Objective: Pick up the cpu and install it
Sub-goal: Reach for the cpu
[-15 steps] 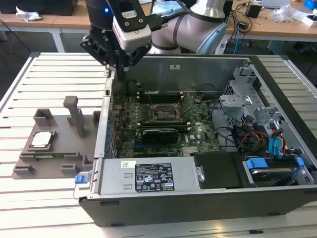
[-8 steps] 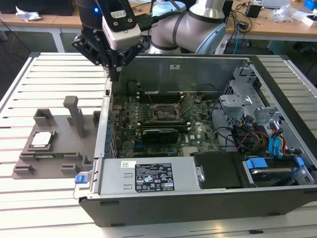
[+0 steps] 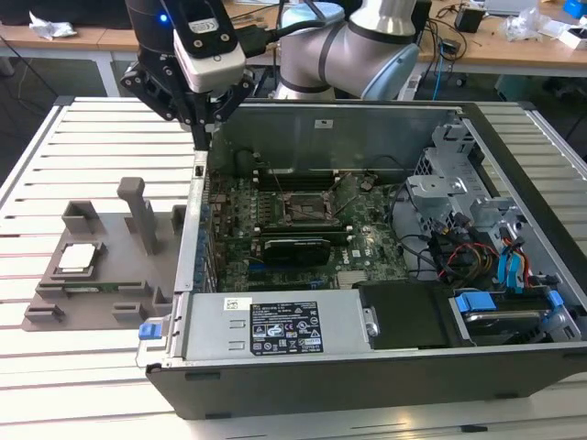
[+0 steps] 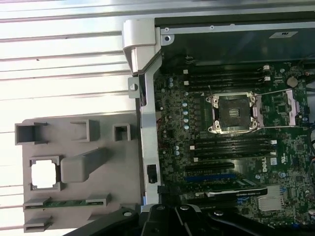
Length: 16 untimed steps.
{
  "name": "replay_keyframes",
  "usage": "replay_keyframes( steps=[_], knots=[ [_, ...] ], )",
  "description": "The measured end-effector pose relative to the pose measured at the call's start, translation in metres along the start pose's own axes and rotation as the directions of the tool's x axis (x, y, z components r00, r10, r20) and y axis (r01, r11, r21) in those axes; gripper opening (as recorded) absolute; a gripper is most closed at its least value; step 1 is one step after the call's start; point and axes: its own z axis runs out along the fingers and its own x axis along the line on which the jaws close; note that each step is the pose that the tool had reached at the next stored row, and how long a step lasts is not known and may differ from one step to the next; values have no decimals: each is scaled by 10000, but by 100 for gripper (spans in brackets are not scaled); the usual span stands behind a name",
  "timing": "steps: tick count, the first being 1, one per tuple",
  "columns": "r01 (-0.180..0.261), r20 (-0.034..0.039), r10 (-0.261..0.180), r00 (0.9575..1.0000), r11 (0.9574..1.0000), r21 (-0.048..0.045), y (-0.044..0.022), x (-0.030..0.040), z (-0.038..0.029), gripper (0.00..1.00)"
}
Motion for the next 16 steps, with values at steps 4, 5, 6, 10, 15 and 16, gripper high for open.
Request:
replay_keyframes(
  steps=[4, 5, 6, 10, 15, 16],
  knots=[
    [0, 0, 0, 10000, 10000, 0, -3, 38, -1, 11],
    [-1, 0, 1, 10000, 10000, 0, -3, 46, -1, 11],
    [0, 0, 0, 10000, 10000, 0, -4, 55, -1, 11],
    [0, -1, 0, 10000, 10000, 0, -8, 113, -3, 11],
    [0, -1, 0, 10000, 10000, 0, -13, 178, -4, 11],
    [0, 0, 0, 10000, 10000, 0, -14, 185, -4, 11]
  ],
)
